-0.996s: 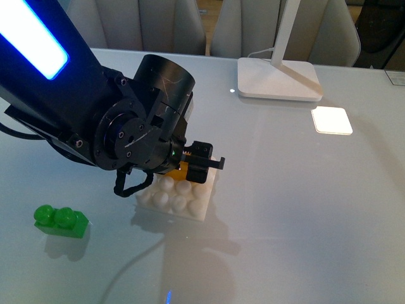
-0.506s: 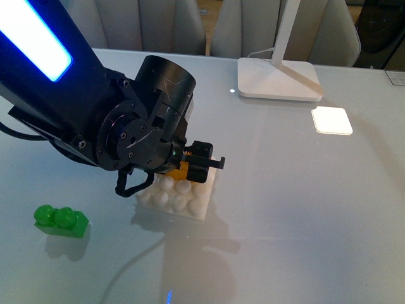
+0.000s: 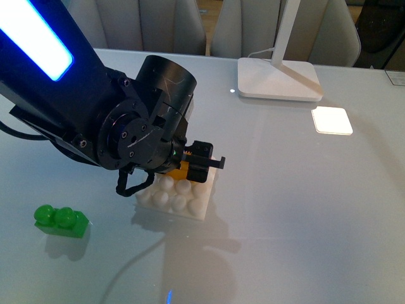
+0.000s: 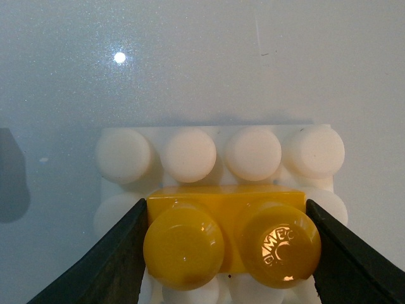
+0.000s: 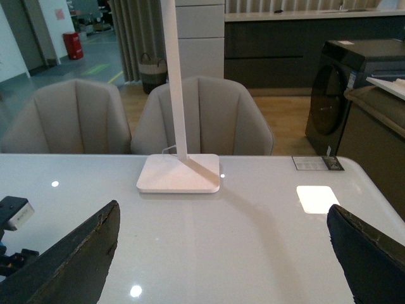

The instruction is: Insert yellow block into base center

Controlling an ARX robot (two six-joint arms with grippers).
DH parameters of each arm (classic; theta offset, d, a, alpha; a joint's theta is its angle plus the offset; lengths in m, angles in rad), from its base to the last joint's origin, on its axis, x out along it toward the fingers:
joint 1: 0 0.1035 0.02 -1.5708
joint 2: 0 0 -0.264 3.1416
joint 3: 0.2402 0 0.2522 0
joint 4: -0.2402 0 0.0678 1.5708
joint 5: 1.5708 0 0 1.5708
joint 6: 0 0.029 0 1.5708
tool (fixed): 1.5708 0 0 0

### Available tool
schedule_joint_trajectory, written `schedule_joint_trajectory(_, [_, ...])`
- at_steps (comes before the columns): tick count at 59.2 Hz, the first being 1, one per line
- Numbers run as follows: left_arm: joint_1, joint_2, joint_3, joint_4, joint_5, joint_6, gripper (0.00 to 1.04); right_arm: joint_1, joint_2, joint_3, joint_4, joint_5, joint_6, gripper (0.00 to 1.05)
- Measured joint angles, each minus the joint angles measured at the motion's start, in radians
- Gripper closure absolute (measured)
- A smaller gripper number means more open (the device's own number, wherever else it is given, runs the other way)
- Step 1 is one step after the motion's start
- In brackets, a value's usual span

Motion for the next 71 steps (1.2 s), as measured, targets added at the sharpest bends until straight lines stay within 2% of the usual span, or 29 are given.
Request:
schedule_joint_trajectory(45, [0.029,-0.021,-0.005,-0.016,0.008,0.010,0.44,0.000,0.000,0.000,0.000,0.000,0.000,0.09])
schedule_joint_trajectory(46, [0.030,-0.021,-0.006,-0.018,0.009,0.009,0.43,0.000,0.000,0.000,0.000,0.000,0.000,0.09])
schedule_joint_trajectory(52, [0.034,-0.022,-0.023,-0.031,0.010,0.010,0.21,0.000,0.000,0.000,0.000,0.000,0.000,0.09])
schedule_joint_trajectory(59, [0.036,-0.023,-0.028,-0.034,0.009,0.011,0.06,0.000,0.000,0.000,0.000,0.000,0.000,0.09])
schedule_joint_trajectory(71, [0.039,-0.042,-0.045,-0.037,0.013,0.006,0.07,0.000,0.000,0.000,0.000,0.000,0.000,0.09])
